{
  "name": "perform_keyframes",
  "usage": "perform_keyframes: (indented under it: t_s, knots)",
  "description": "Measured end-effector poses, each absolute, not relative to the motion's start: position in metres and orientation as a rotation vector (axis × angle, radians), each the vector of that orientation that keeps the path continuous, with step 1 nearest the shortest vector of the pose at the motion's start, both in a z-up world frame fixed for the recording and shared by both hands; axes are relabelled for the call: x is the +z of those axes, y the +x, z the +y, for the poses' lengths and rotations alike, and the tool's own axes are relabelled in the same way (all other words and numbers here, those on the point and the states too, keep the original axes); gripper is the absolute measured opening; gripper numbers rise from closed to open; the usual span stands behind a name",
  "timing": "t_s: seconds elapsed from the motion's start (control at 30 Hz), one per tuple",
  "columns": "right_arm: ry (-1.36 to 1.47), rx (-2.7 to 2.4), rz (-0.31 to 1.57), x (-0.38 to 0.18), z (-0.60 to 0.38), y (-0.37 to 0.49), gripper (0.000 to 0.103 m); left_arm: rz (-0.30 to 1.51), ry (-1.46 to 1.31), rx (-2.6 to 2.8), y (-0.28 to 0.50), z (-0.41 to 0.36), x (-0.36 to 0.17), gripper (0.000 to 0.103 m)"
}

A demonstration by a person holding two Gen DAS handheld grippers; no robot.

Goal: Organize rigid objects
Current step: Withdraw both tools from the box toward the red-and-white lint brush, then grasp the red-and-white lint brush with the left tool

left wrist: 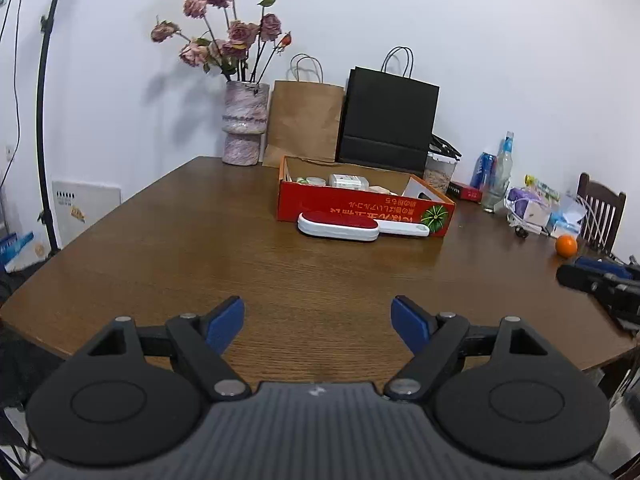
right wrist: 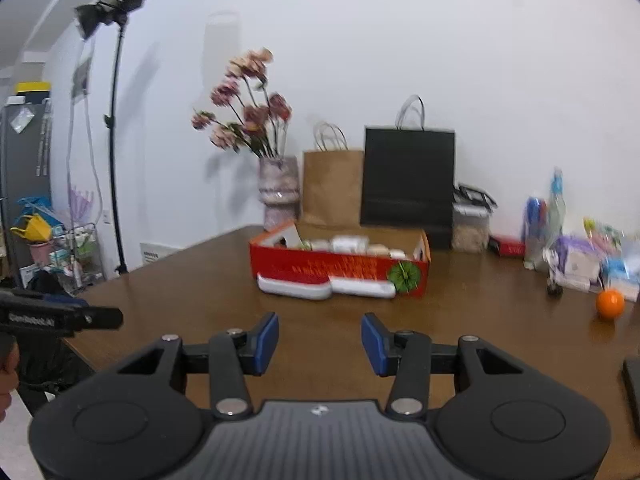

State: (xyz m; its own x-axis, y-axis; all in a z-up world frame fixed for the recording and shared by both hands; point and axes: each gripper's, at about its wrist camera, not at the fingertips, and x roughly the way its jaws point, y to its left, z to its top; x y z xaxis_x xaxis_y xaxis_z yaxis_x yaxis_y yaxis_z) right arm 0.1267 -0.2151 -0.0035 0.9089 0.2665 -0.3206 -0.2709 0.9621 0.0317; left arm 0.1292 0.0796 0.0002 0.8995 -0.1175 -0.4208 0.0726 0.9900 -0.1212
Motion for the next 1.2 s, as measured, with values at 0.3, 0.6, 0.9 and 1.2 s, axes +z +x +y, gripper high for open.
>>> perform_keyframes:
  t_s: [0.3, 0.6, 0.9, 1.2]
  knots:
    - [0.058, 0.194, 0.479, -0.041, -0.24, 0.197, 0.045, 0.597, -0.1, -0.104, 0.211, 0.072, -0.026, 0.083]
    - [0.205, 0.245, 0.529, -0.044, -0.251, 0.371, 0.037, 0.648, -0.137, -0.196, 0.372, 0.072, -0.012, 0.083]
    - [0.283, 0.24, 0.606, -0.069, -0.249, 0.474, 0.026, 0.71, -0.156, -0.225, 0.459, 0.071, -0.042, 0.073]
    - [0.272, 0.221, 0.636, -0.075, -0.243, 0.478, 0.01, 0.666, -0.148, -0.21, 0.452, 0.068, -0.043, 0.053]
